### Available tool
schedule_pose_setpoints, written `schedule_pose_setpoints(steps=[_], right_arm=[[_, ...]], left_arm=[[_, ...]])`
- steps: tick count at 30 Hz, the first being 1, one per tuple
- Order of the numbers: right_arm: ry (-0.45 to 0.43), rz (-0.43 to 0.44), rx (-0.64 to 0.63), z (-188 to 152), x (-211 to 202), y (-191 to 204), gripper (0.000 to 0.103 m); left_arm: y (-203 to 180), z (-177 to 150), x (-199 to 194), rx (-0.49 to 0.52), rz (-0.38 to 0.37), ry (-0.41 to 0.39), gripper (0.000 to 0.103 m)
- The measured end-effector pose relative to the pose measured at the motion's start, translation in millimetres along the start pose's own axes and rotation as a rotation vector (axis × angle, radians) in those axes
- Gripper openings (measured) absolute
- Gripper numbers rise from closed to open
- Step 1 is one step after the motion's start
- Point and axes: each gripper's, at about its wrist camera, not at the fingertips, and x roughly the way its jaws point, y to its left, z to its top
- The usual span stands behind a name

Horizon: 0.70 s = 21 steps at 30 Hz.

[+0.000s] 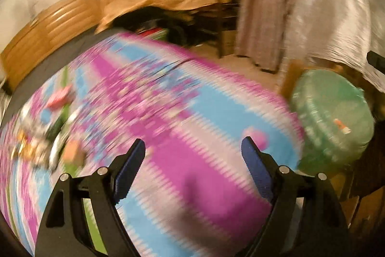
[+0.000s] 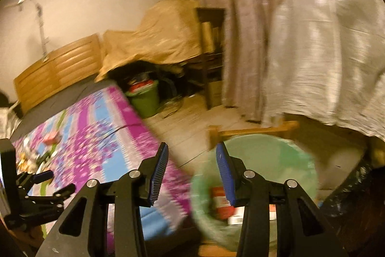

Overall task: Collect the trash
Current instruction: 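Move both tools back over the trash on the bed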

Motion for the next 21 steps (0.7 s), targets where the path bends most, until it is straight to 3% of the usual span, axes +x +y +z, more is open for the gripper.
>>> schedule_pose_setpoints(steps=[7, 13, 16, 21], right_arm=[[0.100, 0.203, -0.207, -14, 38, 131, 0.043], [0.159, 0.415, -0.397, -28, 68, 258, 0.043], [0.187, 0.537, -0.477, -30, 86, 322, 0.044], [0.224, 0.710, -0.542, -21, 127, 420, 0.061]], left_arm=[[121, -60, -22, -0.260, 0.123, 0.045, 0.079], [222, -94, -45, -0.487, 0.187, -0.005, 0.079], [268, -98, -53, -0.550, 0.176, -0.062, 0.079], [340, -92, -43, -0.579, 0.090, -0.145, 0.084]])
